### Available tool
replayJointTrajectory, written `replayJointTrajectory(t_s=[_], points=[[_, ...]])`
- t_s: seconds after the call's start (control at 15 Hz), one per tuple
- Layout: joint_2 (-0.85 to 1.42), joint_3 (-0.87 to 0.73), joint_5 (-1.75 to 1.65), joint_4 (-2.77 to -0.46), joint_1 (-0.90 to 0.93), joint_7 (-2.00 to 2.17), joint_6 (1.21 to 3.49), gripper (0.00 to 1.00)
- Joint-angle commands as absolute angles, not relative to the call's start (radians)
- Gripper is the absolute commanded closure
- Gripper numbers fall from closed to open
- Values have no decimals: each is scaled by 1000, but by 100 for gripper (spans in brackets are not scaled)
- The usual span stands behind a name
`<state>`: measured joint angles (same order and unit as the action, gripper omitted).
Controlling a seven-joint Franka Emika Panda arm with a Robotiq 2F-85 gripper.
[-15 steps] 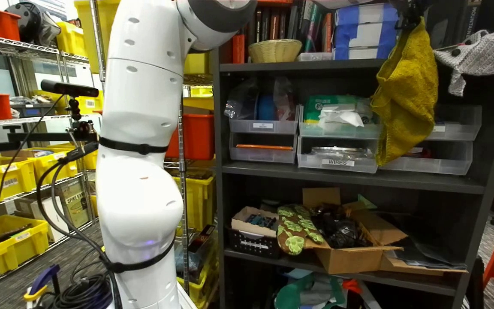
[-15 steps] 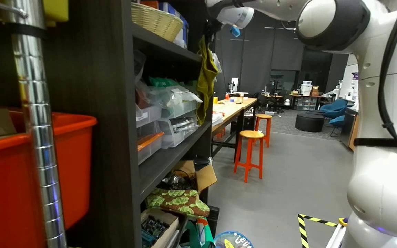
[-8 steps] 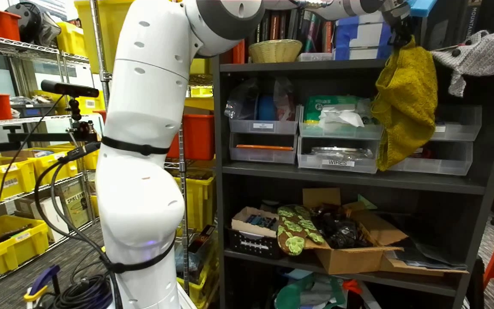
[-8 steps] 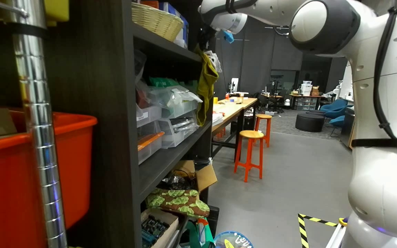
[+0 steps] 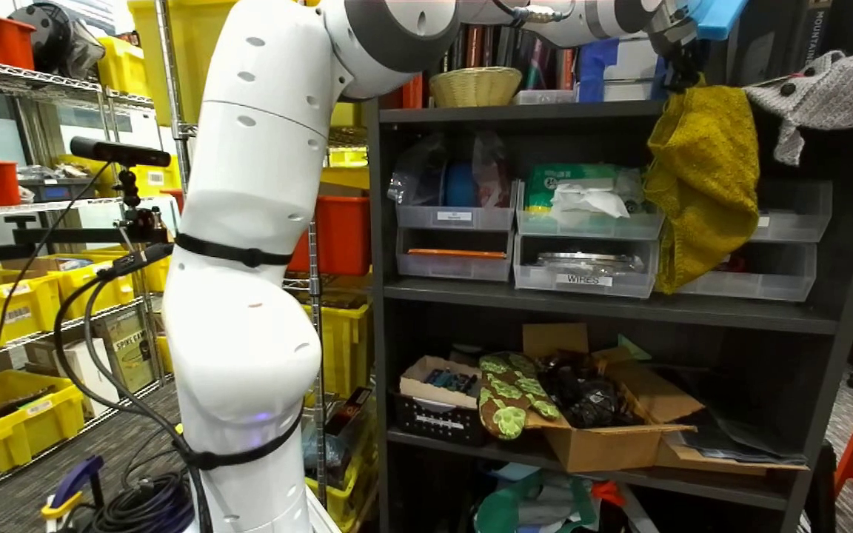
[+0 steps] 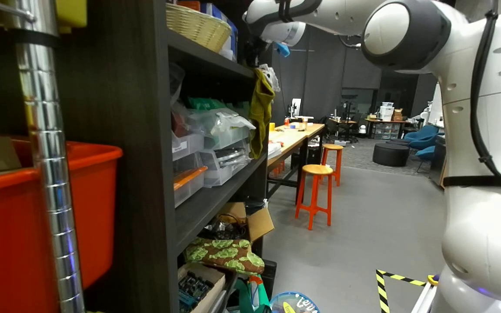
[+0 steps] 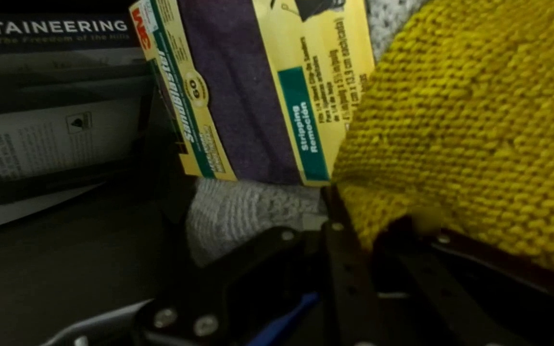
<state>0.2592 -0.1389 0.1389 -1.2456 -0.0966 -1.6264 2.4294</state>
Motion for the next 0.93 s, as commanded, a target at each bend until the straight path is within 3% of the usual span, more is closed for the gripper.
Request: replayJointTrajectory(t_s=[0.0, 0.87], points=[[234, -134, 102, -1282, -73, -1641, 2424, 99], [103, -117, 12, -1473, -2, -1715, 2452, 99]])
